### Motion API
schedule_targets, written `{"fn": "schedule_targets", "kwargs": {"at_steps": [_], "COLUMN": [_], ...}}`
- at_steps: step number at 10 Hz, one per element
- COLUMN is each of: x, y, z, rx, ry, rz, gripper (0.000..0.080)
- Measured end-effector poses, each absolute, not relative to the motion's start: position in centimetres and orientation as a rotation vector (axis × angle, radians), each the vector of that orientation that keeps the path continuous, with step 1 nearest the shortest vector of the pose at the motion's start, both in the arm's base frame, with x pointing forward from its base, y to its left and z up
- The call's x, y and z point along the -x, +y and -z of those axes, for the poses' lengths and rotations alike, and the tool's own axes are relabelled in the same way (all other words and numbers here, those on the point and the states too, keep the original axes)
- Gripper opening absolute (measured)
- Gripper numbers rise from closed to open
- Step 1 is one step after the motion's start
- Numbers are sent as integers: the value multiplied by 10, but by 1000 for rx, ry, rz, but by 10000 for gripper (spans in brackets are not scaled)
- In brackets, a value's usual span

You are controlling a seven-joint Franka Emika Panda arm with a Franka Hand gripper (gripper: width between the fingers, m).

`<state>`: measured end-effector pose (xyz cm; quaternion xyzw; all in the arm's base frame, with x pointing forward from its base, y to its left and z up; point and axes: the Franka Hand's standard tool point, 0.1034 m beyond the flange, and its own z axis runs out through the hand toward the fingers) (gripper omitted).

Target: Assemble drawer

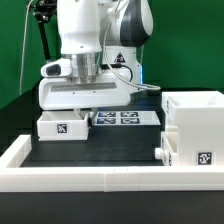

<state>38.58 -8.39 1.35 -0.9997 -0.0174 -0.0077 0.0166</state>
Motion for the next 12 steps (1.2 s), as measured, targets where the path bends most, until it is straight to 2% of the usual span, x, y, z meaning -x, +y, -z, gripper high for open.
{"fn": "schedule_targets", "kwargs": {"at_steps": [4, 8, 12], "x": [-398, -399, -422], "y": [-56, -57, -55], "z": [-40, -39, -46], "rx": [3068, 3046, 2905], "ry": [-207, -393, -1105], "rz": [-19, -17, 25], "gripper": [42, 42, 42]}}
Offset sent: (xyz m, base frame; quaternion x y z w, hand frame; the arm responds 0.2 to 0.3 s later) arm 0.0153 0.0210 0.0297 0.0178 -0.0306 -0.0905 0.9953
